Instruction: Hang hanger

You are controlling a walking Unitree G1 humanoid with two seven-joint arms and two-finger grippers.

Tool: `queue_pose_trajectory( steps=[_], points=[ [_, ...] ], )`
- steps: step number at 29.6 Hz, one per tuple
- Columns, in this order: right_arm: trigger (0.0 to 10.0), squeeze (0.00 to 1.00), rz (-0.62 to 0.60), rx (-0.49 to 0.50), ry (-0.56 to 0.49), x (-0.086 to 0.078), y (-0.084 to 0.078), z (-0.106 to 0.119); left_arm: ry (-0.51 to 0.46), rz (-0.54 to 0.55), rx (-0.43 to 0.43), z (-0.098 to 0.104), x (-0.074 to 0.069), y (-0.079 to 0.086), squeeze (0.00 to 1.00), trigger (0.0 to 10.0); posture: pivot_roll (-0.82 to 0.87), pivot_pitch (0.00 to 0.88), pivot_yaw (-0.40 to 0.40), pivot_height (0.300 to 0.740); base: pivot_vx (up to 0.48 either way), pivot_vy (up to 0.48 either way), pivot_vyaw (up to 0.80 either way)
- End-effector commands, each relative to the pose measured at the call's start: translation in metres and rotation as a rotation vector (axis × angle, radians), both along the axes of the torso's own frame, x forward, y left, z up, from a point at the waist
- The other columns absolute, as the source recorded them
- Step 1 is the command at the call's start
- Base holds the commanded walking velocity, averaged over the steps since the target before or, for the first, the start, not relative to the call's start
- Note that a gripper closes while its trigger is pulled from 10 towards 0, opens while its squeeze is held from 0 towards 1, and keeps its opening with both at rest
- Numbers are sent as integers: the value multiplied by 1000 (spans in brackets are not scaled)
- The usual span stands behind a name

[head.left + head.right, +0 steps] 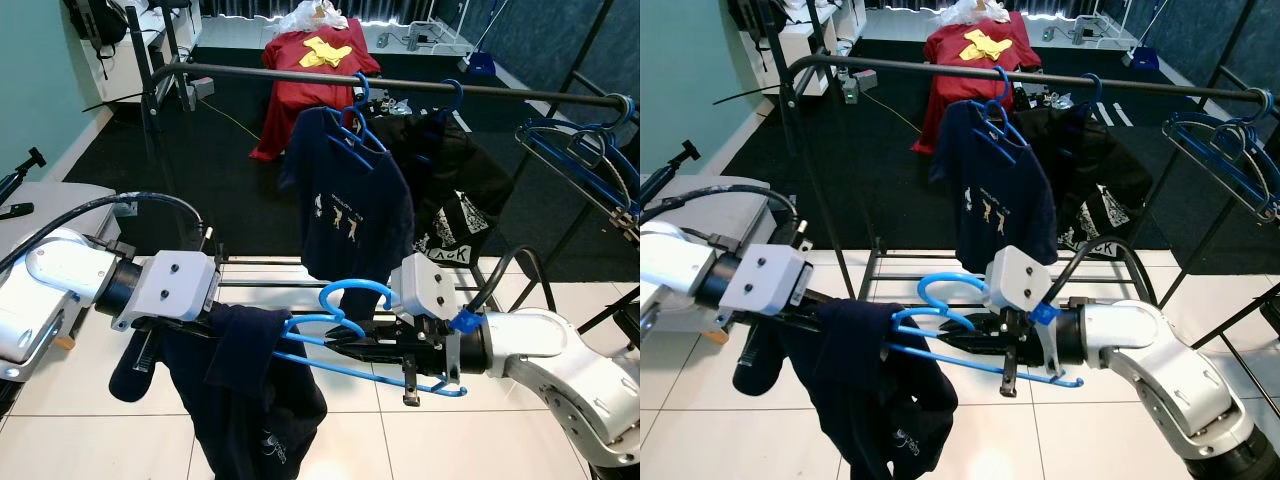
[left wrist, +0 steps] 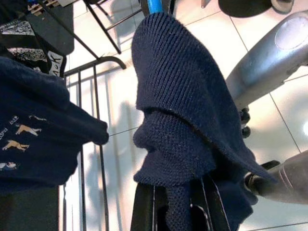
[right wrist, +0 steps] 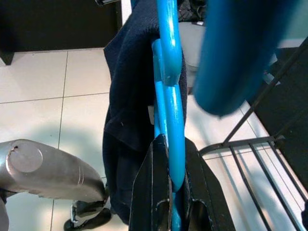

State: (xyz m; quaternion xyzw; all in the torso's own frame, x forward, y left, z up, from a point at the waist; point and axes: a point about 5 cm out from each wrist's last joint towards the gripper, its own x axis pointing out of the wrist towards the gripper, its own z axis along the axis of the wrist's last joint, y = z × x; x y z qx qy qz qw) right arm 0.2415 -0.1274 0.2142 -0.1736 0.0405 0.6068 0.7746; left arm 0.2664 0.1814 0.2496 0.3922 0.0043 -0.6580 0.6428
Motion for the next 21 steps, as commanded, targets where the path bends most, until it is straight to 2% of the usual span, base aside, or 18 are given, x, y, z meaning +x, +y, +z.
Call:
queue_pose_trajectory(
  steps=[1, 2, 4, 5, 9, 11, 13, 15, 16, 21],
  points=[
    [0, 0, -35, 3, -10, 4, 4, -3, -47, -152, -107, 21, -11, -21, 431, 10000, 55, 58, -25, 740, 0, 0, 0],
    [0, 0, -41, 8, -17, 5, 4, -3, -11, -143, -135, 24, -10, -22, 1000, 10000, 55, 57, -25, 740, 0, 0, 0],
    [0, 0, -47, 13, -24, 6, 4, -2, 15, -139, -165, 28, -8, -22, 1000, 10000, 55, 57, -25, 740, 0, 0, 0],
    [0, 0, -57, 24, -35, 8, 4, 0, 28, -145, -228, 34, -7, -22, 1000, 10000, 53, 55, -23, 740, 0, 0, 0],
    [0, 0, -63, 34, -43, 8, 3, 3, 35, -144, -271, 39, -6, -20, 1000, 10000, 51, 53, -22, 740, 0, 0, 0],
    [0, 0, -70, 41, -51, 9, 2, 5, 37, -134, -300, 42, -4, -16, 1000, 10000, 49, 54, -20, 740, 0, 0, 0],
    [0, 0, -88, 55, -67, 10, -2, 8, 45, -103, -381, 51, 2, -7, 1000, 10000, 49, 54, -20, 740, 0, 0, 0],
    [0, 0, -88, 55, -67, 10, -2, 8, 45, -103, -381, 51, 2, -7, 1000, 10000, 49, 54, -20, 740, 0, 0, 0],
    [0, 0, -99, 62, -75, 11, -3, 10, 50, -88, -405, 54, 3, -1, 1000, 10000, 46, 55, -16, 740, 0, 0, 0],
    [0, 0, -119, 76, -93, 12, -6, 14, 59, -44, -405, 53, 4, 9, 1000, 10000, 50, 58, -17, 740, 0, 0, 0]
  ],
)
